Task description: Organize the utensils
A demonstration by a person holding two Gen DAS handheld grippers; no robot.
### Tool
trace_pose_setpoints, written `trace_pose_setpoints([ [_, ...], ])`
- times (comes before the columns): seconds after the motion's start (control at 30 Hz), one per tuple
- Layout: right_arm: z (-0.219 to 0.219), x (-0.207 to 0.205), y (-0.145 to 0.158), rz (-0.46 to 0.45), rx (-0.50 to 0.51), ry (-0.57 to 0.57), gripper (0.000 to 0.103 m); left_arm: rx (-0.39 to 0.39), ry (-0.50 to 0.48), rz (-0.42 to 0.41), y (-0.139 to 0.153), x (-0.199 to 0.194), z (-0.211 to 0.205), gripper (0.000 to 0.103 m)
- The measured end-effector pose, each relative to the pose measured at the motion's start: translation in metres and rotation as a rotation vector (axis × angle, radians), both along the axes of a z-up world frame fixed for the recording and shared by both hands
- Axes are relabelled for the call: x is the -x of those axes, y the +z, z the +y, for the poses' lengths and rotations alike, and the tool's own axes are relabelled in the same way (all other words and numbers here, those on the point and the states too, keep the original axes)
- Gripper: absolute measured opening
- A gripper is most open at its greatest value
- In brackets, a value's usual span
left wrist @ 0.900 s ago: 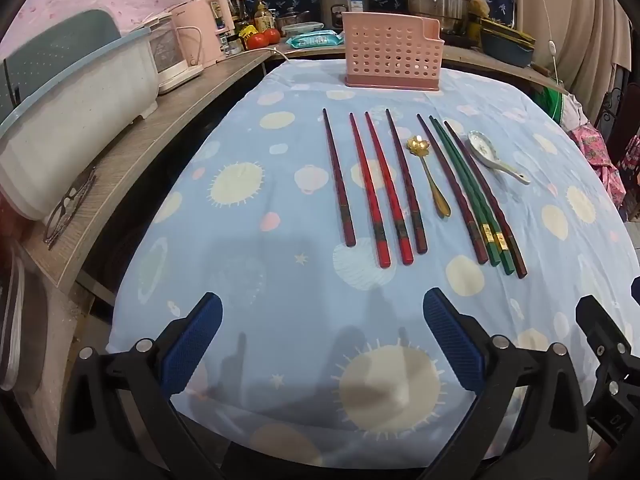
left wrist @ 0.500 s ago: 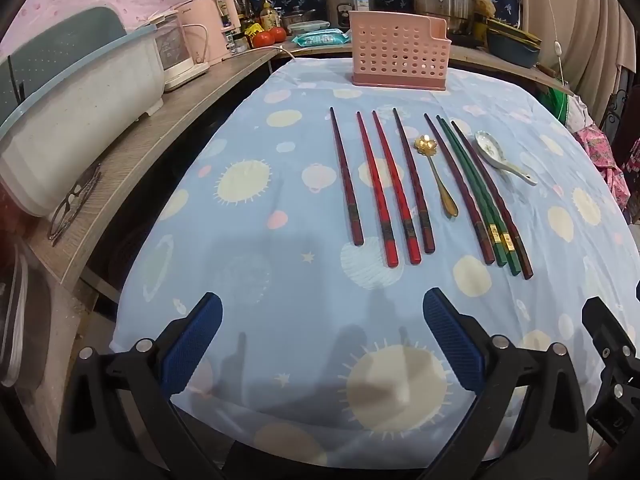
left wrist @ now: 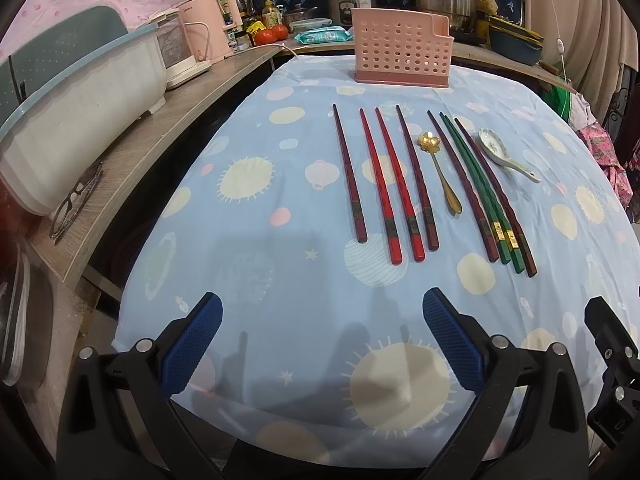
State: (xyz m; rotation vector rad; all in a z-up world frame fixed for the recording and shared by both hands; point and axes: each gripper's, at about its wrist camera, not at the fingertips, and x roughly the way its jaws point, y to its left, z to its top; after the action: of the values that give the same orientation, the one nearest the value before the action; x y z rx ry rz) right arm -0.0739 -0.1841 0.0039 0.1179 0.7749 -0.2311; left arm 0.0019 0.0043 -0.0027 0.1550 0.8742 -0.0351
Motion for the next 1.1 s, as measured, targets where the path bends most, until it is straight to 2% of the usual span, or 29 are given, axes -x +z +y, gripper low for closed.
trace_pose_setpoints([
  [1.1, 0.0066, -0.0015, -0.0011, 0.008, 0.011, 0.017, 0.096, 0.008, 0.011, 0.017, -0.0035, -0.0015, 0.0032, 0.095],
])
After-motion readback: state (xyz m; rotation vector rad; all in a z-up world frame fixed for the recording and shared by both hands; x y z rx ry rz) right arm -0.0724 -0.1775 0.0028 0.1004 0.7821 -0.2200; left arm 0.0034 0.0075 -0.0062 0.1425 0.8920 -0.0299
